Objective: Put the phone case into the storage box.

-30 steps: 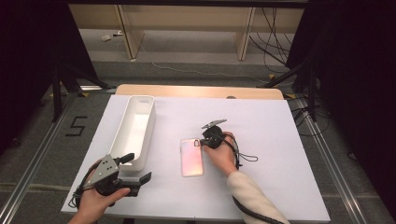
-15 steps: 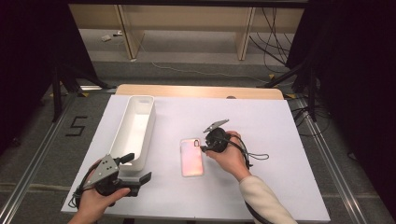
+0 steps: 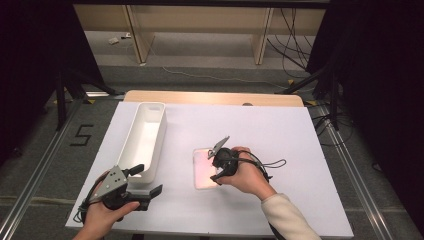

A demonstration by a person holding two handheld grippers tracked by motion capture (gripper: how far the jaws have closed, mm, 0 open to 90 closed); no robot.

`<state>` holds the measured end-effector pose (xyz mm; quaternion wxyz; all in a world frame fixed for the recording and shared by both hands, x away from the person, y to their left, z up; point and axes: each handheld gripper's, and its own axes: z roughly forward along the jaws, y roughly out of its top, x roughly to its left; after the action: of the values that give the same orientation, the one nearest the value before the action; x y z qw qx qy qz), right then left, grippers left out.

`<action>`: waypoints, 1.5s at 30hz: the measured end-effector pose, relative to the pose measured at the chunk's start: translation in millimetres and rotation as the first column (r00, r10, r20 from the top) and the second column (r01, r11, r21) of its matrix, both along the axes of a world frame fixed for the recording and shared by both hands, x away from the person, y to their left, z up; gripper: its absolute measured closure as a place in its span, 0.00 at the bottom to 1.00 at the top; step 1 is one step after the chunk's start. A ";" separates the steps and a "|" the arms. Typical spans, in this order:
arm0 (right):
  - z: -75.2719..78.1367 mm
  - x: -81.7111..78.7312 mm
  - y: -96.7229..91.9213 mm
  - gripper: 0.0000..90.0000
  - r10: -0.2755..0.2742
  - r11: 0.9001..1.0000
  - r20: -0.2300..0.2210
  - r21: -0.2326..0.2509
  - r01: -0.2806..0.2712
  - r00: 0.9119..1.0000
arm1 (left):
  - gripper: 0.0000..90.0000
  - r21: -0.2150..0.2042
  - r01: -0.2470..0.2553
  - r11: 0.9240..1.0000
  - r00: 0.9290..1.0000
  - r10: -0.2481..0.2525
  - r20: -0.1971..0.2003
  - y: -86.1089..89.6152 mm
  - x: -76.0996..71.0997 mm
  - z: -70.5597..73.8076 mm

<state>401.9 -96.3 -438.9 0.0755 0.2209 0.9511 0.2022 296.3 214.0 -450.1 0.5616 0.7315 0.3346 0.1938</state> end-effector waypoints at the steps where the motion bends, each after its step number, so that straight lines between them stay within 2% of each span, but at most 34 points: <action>1: 0.7 -1.4 2.3 0.48 0.016 1.000 -0.003 -0.013 -0.016 1.000 | 0.08 0.004 -0.001 1.000 1.000 0.001 0.005 0.5 -0.2 0.4; 8: -0.7 -9.9 15.8 0.46 0.069 0.995 -0.010 -0.069 -0.070 0.998 | 0.08 0.006 -0.002 1.000 1.000 0.002 0.012 0.8 -1.5 1.5; 11: -1.9 -13.4 21.4 0.47 0.102 0.989 -0.020 -0.101 -0.104 0.995 | 0.08 0.004 -0.001 1.000 1.000 0.001 0.013 0.9 -1.7 1.8; 13: -3.0 -14.3 23.7 0.48 0.118 0.988 -0.004 -0.104 -0.118 0.993 | 0.08 0.003 0.000 1.000 1.000 0.000 0.011 1.2 -1.3 1.7; 21: -8.1 -18.1 32.2 0.50 0.149 0.979 -0.013 -0.139 -0.149 0.989 | 0.08 0.005 -0.001 1.000 1.000 0.001 0.012 1.6 -1.5 2.3; 22: -8.7 -17.5 32.6 0.50 0.166 0.974 -0.006 -0.158 -0.165 0.986 | 0.08 0.005 -0.001 1.000 1.000 0.001 0.012 1.5 -1.5 2.2; 23: -10.0 -15.6 33.0 0.50 0.201 0.965 0.001 -0.173 -0.198 0.980 | 0.08 0.005 -0.001 1.000 1.000 0.000 0.012 1.4 -1.4 2.2; 27: -13.2 -16.6 36.5 0.50 0.183 0.962 -0.012 -0.202 -0.182 0.983 | 0.08 0.004 -0.001 1.000 1.000 0.001 0.012 1.4 -1.4 2.2; 28: -13.2 -16.6 36.5 0.50 0.183 0.962 -0.012 -0.202 -0.182 0.983 | 0.08 0.004 -0.001 1.000 1.000 0.001 0.012 1.5 -1.4 2.2; 29: -15.2 -15.4 37.4 0.50 0.203 0.957 -0.015 -0.208 -0.201 0.979 | 0.08 0.004 -0.002 1.000 1.000 0.002 0.012 1.5 -1.4 2.2; 32: -17.1 -16.1 38.9 0.49 0.194 0.956 -0.025 -0.221 -0.194 0.981 | 0.08 0.004 -0.002 1.000 1.000 0.002 0.012 1.6 -1.4 2.2; 33: -18.6 -13.9 40.1 0.49 0.220 0.950 -0.020 -0.223 -0.219 0.975 | 0.08 0.003 -0.002 1.000 1.000 0.002 0.012 1.7 -1.3 2.1; 36: -18.4 -14.5 42.3 0.49 0.211 0.949 -0.026 -0.234 -0.211 0.977 | 0.08 0.003 0.002 1.000 1.000 -0.002 0.012 1.7 -1.0 2.0; 38: -18.9 -13.0 44.2 0.49 0.221 0.945 -0.028 -0.239 -0.221 0.975 | 0.08 -0.001 0.000 1.000 1.000 0.000 0.009 1.5 -1.2 2.0; 39: -19.9 -10.6 44.7 0.49 0.242 0.940 -0.023 -0.242 -0.240 0.970 | 0.08 -0.008 -0.010 1.000 1.000 0.010 0.001 1.0 -1.8 1.8; 41: -19.7 -11.7 47.4 0.49 0.215 0.943 -0.045 -0.249 -0.219 0.976 | 0.08 0.004 0.000 1.000 1.000 0.000 0.012 1.7 -1.1 2.1; 43: -19.7 -9.1 48.0 0.49 0.228 0.939 -0.056 -0.253 -0.235 0.972 | 0.08 -0.008 -0.007 1.000 1.000 0.007 0.000 1.1 -1.7 1.7; 45: -19.5 -7.8 50.4 0.49 0.221 0.937 -0.076 -0.262 -0.233 0.972 | 0.08 -0.010 -0.008 1.000 1.000 0.008 0.000 1.2 -1.7 1.7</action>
<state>394.2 -45.9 -458.4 0.0594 0.1021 0.9903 0.0736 294.5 215.2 -448.4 0.5646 0.7272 0.3385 0.1943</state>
